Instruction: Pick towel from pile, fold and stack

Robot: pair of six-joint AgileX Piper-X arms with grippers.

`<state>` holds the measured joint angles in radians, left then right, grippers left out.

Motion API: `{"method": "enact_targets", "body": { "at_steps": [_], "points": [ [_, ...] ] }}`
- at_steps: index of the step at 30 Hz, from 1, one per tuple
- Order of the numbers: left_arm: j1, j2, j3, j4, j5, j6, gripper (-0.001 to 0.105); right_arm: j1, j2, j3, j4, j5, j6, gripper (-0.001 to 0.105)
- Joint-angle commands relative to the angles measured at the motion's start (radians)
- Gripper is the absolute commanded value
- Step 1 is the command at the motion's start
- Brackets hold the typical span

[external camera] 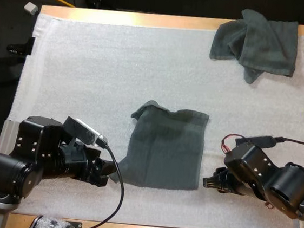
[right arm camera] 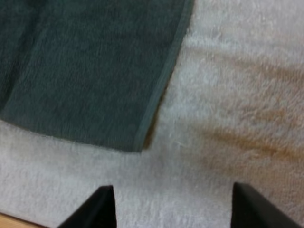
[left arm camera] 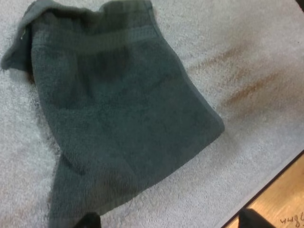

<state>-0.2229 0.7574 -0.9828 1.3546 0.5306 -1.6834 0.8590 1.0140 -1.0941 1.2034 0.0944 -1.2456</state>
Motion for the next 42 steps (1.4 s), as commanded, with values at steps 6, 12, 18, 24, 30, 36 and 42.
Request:
{"method": "enact_targets", "body": {
  "at_steps": [6,12,18,24,30,36,42],
  "points": [
    [-0.004,-0.014,0.059,0.037,-0.002,-0.006,0.057,0.050,-0.068,0.165,-0.041,-0.016,0.115,0.051],
    [-0.006,-0.015,0.107,0.037,-0.006,-0.004,0.057,0.049,-0.088,0.362,-0.250,-0.090,0.206,0.051],
    [-0.007,-0.020,0.124,0.037,-0.004,-0.009,0.057,0.047,-0.070,0.531,-0.540,-0.174,0.334,0.051],
    [-0.006,-0.017,0.121,0.037,0.006,-0.011,0.057,0.047,-0.001,0.585,-0.630,-0.210,0.404,0.050],
    [-0.005,-0.013,0.122,0.038,0.011,-0.011,0.057,0.050,0.066,0.575,-0.699,-0.216,0.432,0.051],
    [-0.005,-0.013,0.123,0.038,0.010,-0.012,0.057,0.034,0.160,0.575,-0.817,-0.226,0.449,0.050],
    [-0.004,-0.017,0.123,0.038,0.009,-0.012,0.057,-0.004,0.252,0.573,-0.929,-0.260,0.470,0.048]
  ]
}}
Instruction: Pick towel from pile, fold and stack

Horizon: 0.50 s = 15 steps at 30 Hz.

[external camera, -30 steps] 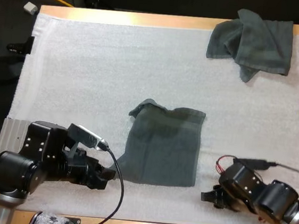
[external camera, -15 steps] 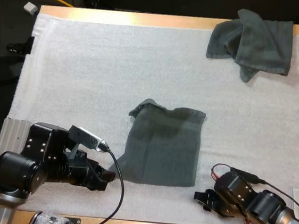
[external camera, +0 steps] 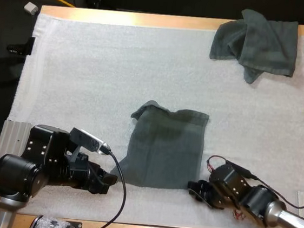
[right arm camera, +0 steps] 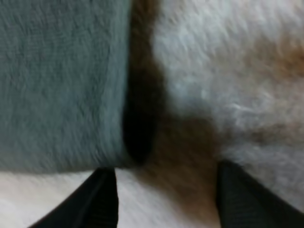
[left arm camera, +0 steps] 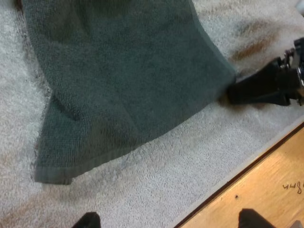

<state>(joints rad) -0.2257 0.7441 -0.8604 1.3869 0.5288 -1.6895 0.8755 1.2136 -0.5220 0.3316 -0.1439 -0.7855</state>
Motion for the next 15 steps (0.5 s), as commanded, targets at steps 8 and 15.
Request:
{"method": "enact_targets", "body": {
  "at_steps": [8,15],
  "points": [
    [-0.001,-0.002,0.000,0.003,0.011,-0.003,0.057,-0.047,0.102,-0.010,-0.151,-0.070,0.060,0.045],
    [-0.001,0.001,0.000,0.007,0.013,-0.004,0.057,-0.048,0.167,-0.012,-0.253,-0.083,0.126,0.038]
  ]
}}
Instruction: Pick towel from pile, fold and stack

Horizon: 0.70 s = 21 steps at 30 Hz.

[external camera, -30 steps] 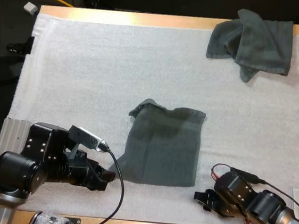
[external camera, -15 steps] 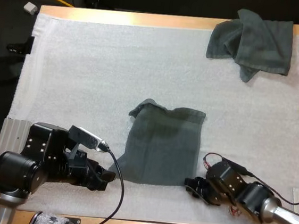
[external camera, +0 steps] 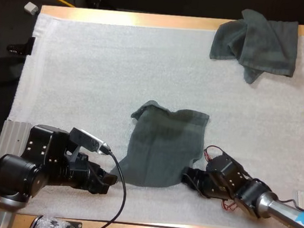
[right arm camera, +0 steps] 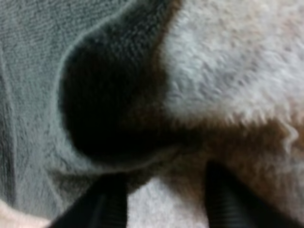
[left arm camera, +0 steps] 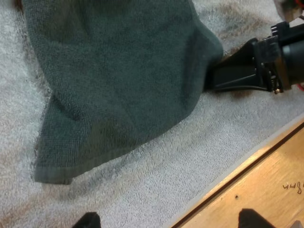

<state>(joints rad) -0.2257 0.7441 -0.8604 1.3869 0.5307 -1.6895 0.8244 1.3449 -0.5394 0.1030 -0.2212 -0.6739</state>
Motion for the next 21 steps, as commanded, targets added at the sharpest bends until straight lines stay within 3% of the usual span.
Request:
{"method": "enact_targets", "body": {
  "at_steps": [1,4,6,12,16,18,21],
  "points": [
    [-0.001,0.003,0.000,0.008,0.011,-0.003,0.057,0.003,0.036,0.007,-0.031,-0.003,0.015,0.030],
    [-0.001,0.002,0.000,0.006,0.010,-0.002,0.056,0.005,0.037,0.006,-0.039,0.002,0.010,0.008],
    [-0.001,0.001,0.002,0.006,0.009,-0.001,0.056,0.005,0.034,0.006,-0.039,0.006,-0.005,0.000],
    [-0.003,0.000,0.001,0.000,0.010,0.002,0.056,0.008,0.003,0.004,0.015,0.017,-0.095,0.000],
    [-0.002,0.001,0.012,-0.021,0.009,0.005,0.057,0.011,-0.063,0.004,0.134,0.052,-0.172,0.000],
    [-0.004,0.002,0.000,-0.007,0.012,0.003,0.057,0.010,-0.059,0.000,0.079,0.029,-0.158,0.000],
    [-0.004,0.000,-0.001,-0.018,0.011,0.005,0.057,0.013,-0.117,0.000,0.176,0.060,-0.210,0.000]
  ]
}}
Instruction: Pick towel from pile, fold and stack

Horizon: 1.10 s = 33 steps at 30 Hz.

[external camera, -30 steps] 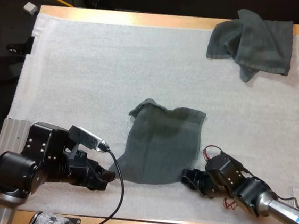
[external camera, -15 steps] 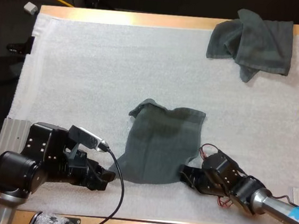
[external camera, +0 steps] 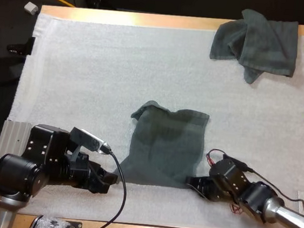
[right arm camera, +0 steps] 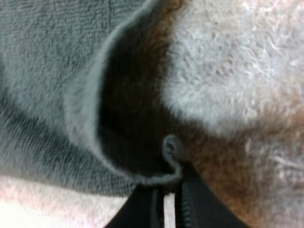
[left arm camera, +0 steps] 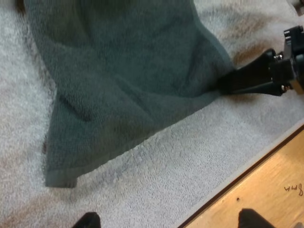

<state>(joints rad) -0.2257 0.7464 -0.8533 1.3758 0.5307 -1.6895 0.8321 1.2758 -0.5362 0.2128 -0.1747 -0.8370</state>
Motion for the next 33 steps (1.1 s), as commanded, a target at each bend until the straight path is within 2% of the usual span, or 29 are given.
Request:
{"method": "enact_targets", "body": {
  "at_steps": [1,6,9,15,19,22,25,33],
  "points": [
    [-0.005,-0.003,-0.009,-0.011,0.012,0.005,0.057,0.006,-0.063,-0.004,0.095,0.023,-0.061,0.000],
    [-0.006,0.002,0.015,-0.045,0.011,0.009,0.057,0.006,-0.151,-0.006,0.279,0.061,-0.122,0.000],
    [-0.009,0.005,0.073,-0.079,0.016,0.008,0.057,0.004,-0.185,-0.006,0.340,0.068,-0.134,0.000],
    [-0.015,0.019,0.203,-0.189,0.026,-0.014,0.057,0.005,-0.208,-0.006,0.373,0.085,-0.134,0.000],
    [-0.018,0.055,0.247,-0.260,0.029,-0.033,0.056,0.006,-0.211,-0.007,0.380,0.093,-0.130,0.000],
    [-0.011,0.041,0.231,-0.242,0.031,-0.020,0.056,0.004,-0.212,-0.004,0.370,0.083,-0.125,0.000],
    [-0.012,0.064,0.234,-0.282,0.029,-0.023,0.056,0.003,-0.214,-0.005,0.370,0.086,-0.124,0.000],
    [-0.011,0.241,0.245,-0.348,0.037,-0.023,0.057,0.003,-0.212,-0.003,0.371,0.085,-0.123,0.000]
  ]
}}
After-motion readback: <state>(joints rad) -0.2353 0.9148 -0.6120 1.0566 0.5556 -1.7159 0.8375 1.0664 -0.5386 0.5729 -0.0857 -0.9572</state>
